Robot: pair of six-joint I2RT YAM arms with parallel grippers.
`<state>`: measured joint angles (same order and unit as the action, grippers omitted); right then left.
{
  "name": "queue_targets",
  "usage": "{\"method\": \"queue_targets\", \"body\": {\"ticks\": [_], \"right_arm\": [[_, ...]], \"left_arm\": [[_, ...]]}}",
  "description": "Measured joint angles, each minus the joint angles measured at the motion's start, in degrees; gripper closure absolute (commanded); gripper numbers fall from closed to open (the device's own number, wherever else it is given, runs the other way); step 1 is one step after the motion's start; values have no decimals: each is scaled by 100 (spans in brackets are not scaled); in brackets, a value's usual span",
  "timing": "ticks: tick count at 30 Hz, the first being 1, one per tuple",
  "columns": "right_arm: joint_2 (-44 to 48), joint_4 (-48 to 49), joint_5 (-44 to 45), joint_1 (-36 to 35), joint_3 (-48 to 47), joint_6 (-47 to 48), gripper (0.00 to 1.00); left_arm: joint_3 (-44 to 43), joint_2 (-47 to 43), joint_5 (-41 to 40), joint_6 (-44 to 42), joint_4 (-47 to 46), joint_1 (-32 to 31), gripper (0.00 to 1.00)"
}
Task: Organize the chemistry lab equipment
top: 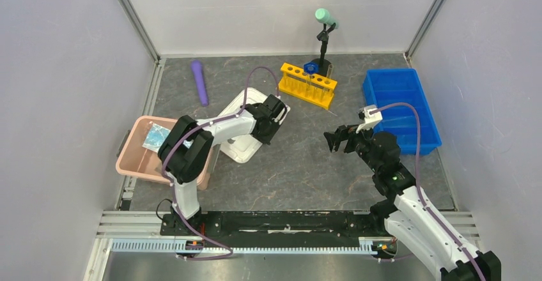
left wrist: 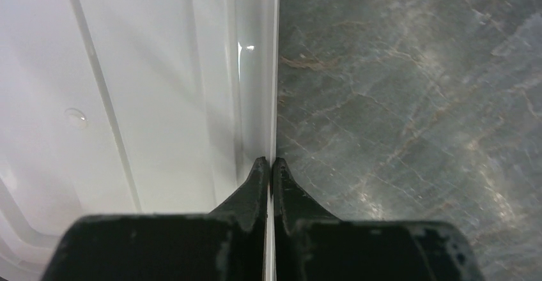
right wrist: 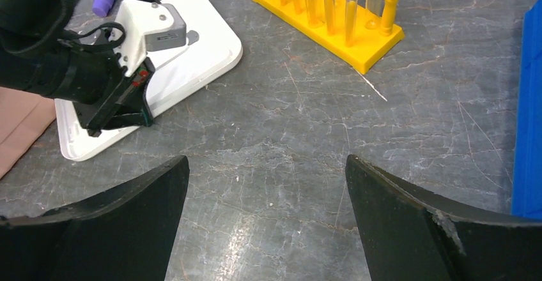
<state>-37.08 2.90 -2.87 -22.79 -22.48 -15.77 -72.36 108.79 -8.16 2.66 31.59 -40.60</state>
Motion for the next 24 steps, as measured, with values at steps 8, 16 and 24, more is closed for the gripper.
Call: {"method": "queue_targets", "body": {"ticks": [8,16,24], "right_arm": [[-337,286,-15,0,22,-44,4],[-721,1711,-608,0,319,433,15],[-1510,2918,-1735,-4,553,2181,12]], "left_arm": [[313,-719,654,109,61,-122,98],[695,-1818,1499,313,122,-138,98],[1187,-3093,2238,400,223,-138,98]]}}
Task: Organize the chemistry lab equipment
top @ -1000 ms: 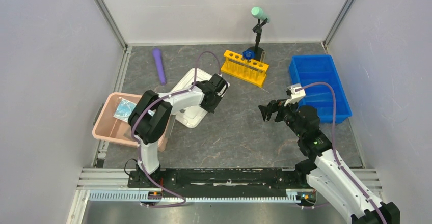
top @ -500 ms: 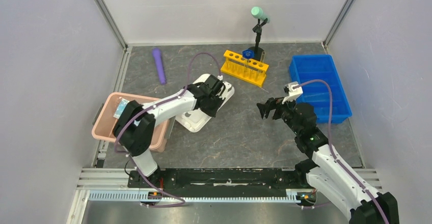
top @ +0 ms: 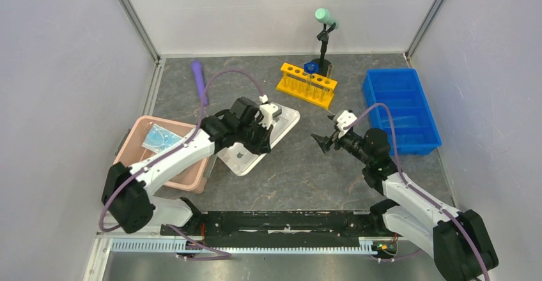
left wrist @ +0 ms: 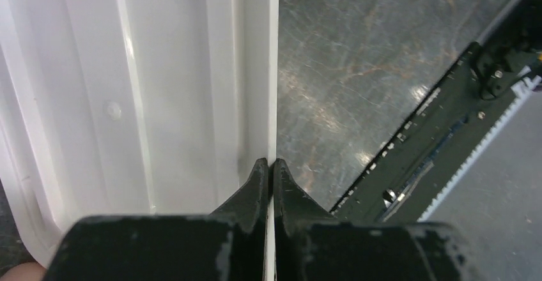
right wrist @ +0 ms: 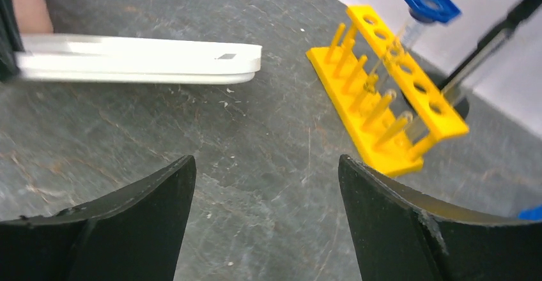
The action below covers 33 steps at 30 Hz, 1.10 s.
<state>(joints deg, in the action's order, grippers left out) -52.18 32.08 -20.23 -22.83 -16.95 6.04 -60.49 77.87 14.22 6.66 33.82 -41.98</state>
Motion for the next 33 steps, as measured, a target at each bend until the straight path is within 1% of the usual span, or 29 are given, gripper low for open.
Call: {"method": "queue_targets", "body": {"ticks": [4,8,11,13,16,23,25,27,30,32,33], "right_arm": [[-337,48,-699,0,-210,1351,11],[-337,31,-1617,0,-374,2754,10],[-389,-247,-2090,7,-621,3624,10],[-549,-732,-2367,28,-977,4221,10],[-822,-1316,-2704,122,-1438,4870,10],[-1388,-2787,-3418,201,-2057,6306,15],[-1469,-3119,-3615,201,-2059,6671,18],[-1541,-3329,-3786,199,-2059,6924,27],[-1703,-3504,-4052,199,-2059,7237,36],[-1810,-3582,-4166,199,-2059,7348,44],[-1856,-3611,-4210,199,-2059,7394,51]], "left_arm": [[168,-433,444,26,59,0,98],[275,-697,859,24,87,0,98],[319,-839,1130,4,186,-2,98],[337,-887,1331,-31,229,0,98],[376,-907,1598,-63,251,0,98],[483,-1019,1987,-153,256,-2,98],[490,-1045,2096,-181,254,0,98],[490,-1060,2188,-199,249,0,98],[509,-1091,2236,-208,247,-2,98],[529,-1128,2238,-210,240,0,98],[533,-1143,2238,-210,240,0,98]]}}
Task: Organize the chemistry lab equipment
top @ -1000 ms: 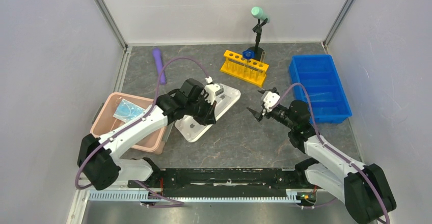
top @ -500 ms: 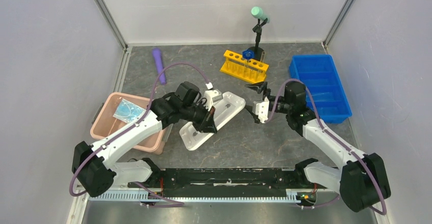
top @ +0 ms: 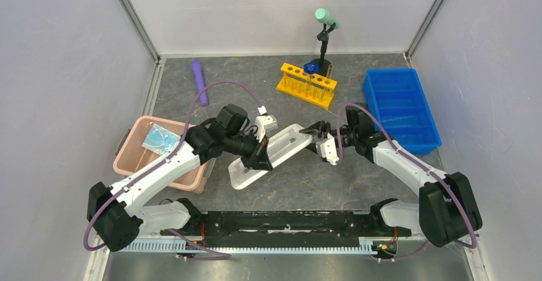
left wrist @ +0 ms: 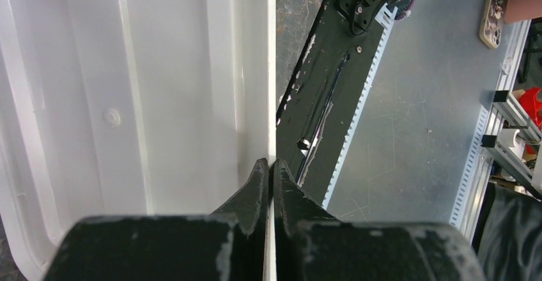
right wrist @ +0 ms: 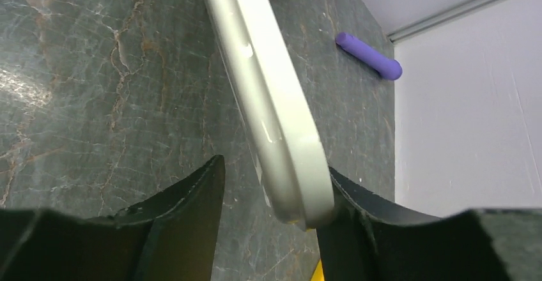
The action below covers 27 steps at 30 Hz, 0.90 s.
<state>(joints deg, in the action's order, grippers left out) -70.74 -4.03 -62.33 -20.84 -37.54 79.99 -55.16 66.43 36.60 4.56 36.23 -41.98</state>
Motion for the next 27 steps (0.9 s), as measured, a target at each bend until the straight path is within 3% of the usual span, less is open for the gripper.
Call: {"method": "queue_targets", "body": {"ticks": [8,11,15,23,27], "right_arm": [[-63,-120,-192,2,0,114,83],[-61,-122,-195,9,2,39,92],[-28,356,-179,9,68,-549,98],[262,326,-28,11,-72,-1123,100],[382,92,-35,11,-352,-1137,100]], "left_arm": [[7,-107,-70,-2,9,-2,97],[7,-240,-350,-4,0,-2,92],[-20,-481,-918,9,-42,-48,68],[-485,-800,-2527,118,-221,-37,34],[-839,-883,-3322,125,-234,-37,21]]}}
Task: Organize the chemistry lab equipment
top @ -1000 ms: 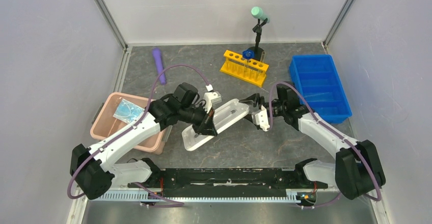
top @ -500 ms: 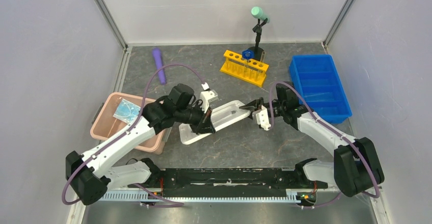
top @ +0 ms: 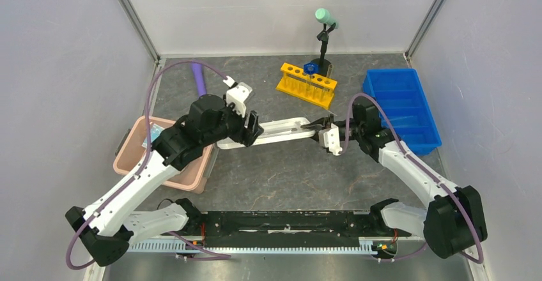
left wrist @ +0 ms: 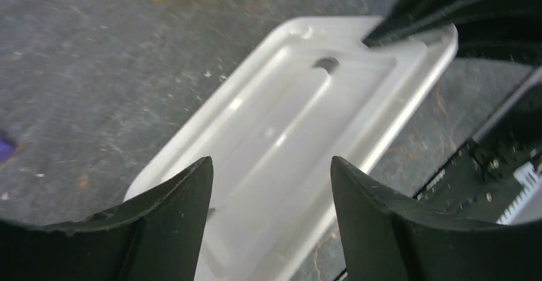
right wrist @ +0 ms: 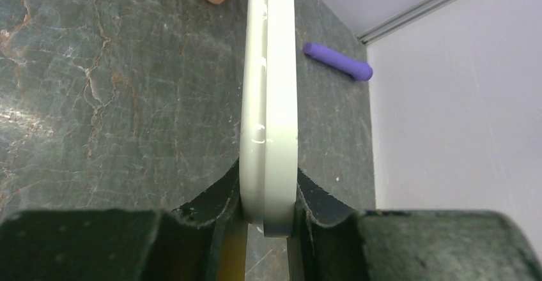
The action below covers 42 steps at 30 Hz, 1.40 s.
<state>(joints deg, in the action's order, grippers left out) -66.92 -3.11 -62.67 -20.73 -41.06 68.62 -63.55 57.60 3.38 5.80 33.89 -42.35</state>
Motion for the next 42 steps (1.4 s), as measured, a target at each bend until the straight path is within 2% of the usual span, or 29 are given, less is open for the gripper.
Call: {"method": "queue_targets", "body": {"ticks": [1,3,7,11,18,23,25,29,34,37,42], "right_arm": [[46,-42,-37,0,-61,-7,100],[114,-15,-142,0,-122,-107,100],[184,492,-205,-13,-109,-793,100],[225,1882,289,-22,94,-2441,100],[-343,3399,684,-157,-155,-5053,100],[-802,3755,1191,-522,-560,-6800,100],[-1021,3967,1652,-680,-870,-7552,100],[-1250,4192,2218,-955,-1285,-8426,100],[-1484,4739,2601,-1342,-1412,-9576,100],[-1740,5246,2946,-1373,-1412,-10653,100],[-2155,5416,3539,-1416,-1460,-11905,100]], "left_arm": [[-98,-15,-186,-2,0,2,17],[-284,-24,-533,-9,0,0,1],[-616,-24,-1174,-26,-20,2,0],[-977,-17,-1427,9,9,2,0],[-1443,-33,-1753,118,-142,17,0],[-1532,-83,-2046,125,-295,22,0],[-1532,-87,-2153,127,-269,20,0],[-1537,-63,-2415,125,-267,22,0],[-1661,20,-2730,122,-273,22,0],[-1766,81,-2894,120,-280,22,0],[-2081,328,-3226,50,-282,24,0]]}}
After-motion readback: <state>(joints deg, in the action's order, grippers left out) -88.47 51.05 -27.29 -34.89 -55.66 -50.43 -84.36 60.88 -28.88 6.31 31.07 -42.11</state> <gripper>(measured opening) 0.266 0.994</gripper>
